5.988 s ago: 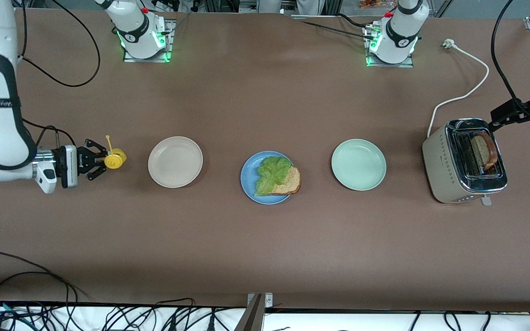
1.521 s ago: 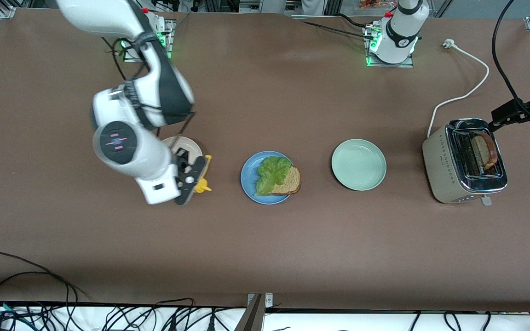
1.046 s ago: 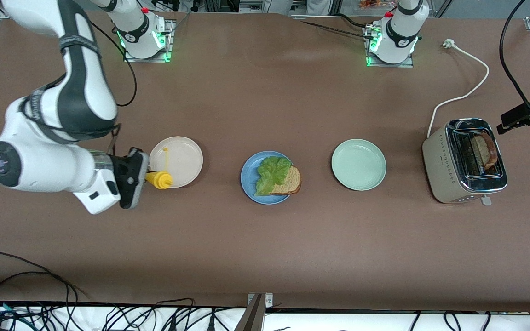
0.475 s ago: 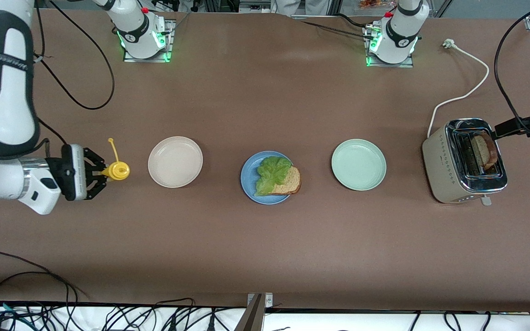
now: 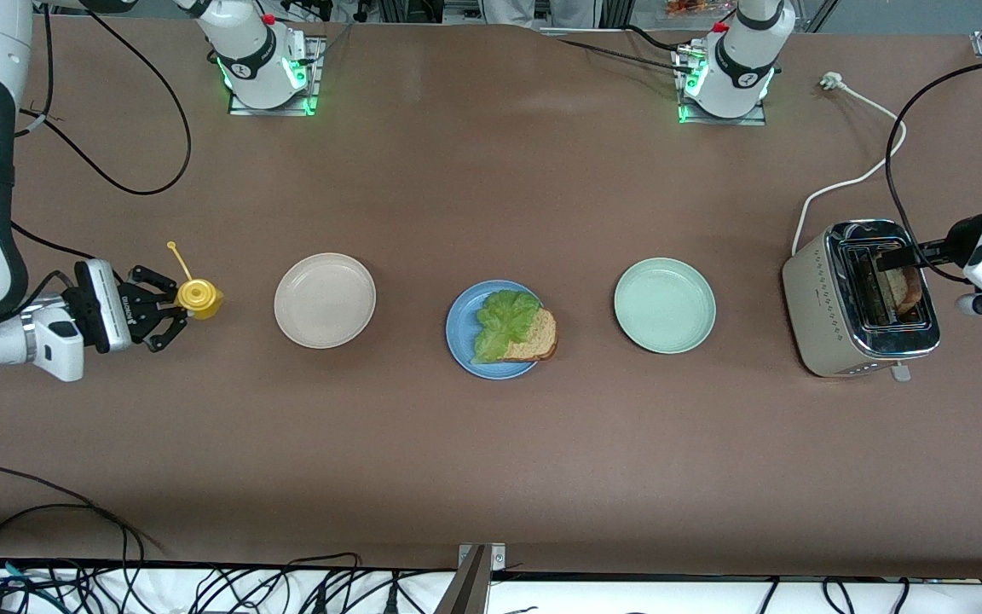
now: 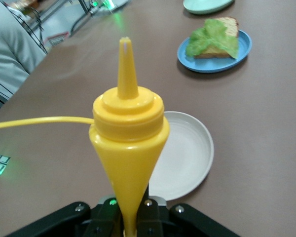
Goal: Make sandwich in blue plate with both arms
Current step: 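Set down the mustard bottle while the left gripper grasps the toaster bread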
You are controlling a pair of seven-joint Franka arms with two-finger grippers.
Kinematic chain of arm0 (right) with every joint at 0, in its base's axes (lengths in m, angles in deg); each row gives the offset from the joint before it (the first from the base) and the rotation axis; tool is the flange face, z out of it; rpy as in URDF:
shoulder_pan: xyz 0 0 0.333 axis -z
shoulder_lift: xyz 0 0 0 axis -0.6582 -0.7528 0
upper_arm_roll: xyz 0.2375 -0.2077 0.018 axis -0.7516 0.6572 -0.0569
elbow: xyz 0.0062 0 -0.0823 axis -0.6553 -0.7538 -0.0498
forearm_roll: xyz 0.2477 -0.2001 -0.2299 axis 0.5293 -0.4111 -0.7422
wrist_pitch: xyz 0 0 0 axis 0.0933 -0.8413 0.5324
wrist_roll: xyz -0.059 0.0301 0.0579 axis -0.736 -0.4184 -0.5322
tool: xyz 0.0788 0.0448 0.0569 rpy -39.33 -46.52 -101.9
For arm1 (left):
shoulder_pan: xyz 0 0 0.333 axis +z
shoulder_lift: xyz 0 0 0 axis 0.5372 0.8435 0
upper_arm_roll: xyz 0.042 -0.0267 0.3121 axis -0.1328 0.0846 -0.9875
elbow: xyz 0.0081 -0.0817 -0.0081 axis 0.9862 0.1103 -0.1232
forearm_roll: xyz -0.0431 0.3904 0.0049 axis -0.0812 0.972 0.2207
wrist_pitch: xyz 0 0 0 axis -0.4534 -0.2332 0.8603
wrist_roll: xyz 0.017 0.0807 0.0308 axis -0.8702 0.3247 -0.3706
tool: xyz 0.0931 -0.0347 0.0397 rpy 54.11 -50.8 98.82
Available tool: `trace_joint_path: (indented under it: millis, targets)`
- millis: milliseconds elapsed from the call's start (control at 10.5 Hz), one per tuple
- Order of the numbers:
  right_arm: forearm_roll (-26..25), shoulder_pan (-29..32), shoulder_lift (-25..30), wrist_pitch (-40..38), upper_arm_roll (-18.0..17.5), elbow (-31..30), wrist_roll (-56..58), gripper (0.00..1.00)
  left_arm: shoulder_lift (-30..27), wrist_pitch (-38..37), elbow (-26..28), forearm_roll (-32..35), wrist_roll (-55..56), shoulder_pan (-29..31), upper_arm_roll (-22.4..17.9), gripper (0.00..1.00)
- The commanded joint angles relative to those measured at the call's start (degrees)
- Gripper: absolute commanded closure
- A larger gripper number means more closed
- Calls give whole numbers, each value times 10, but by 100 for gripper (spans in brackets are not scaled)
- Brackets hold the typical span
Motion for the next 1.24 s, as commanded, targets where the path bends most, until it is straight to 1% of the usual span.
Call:
trace_joint_path:
  millis: [0, 95, 190, 285, 380, 475, 665, 760, 950, 1046, 1141]
  targets:
    - [32, 37, -21, -5, -10, -70, 91, 92, 20, 13, 4, 11, -9, 10, 2, 0]
    - [33, 48, -41, -2, -10, -70, 122, 92, 20, 12, 4, 11, -8, 10, 2, 0]
    - [33, 55, -64, 4, -10, -70, 150, 92, 20, 12, 5, 11, -8, 10, 2, 6]
    - [34, 58, -82, 9, -10, -69, 183, 92, 19, 10, 9, 17, -9, 11, 2, 39]
    - [33, 65, -91, 12, -10, -69, 207, 92, 19, 7, 11, 23, -9, 10, 2, 64]
    - [33, 74, -93, 14, -10, -66, 242, 91, 18, 7, 21, 23, -10, 11, 2, 72]
    - [45, 79, -107, 8, -10, -66, 292, 91, 17, 7, 35, 23, -10, 11, 2, 72]
    - [46, 93, -123, 5, -12, -66, 296, 91, 17, 7, 35, 23, -10, 10, 2, 75]
    - [65, 95, -131, 3, -13, -65, 313, 90, 13, 7, 32, 24, -20, 10, 2, 95]
    - [70, 97, -131, 1, -13, -65, 313, 89, 11, 6, 30, 24, -22, 11, 2, 100]
    - [71, 98, -133, 1, -13, -65, 312, 70, 7, 6, 28, 26, -33, 11, 2, 100]
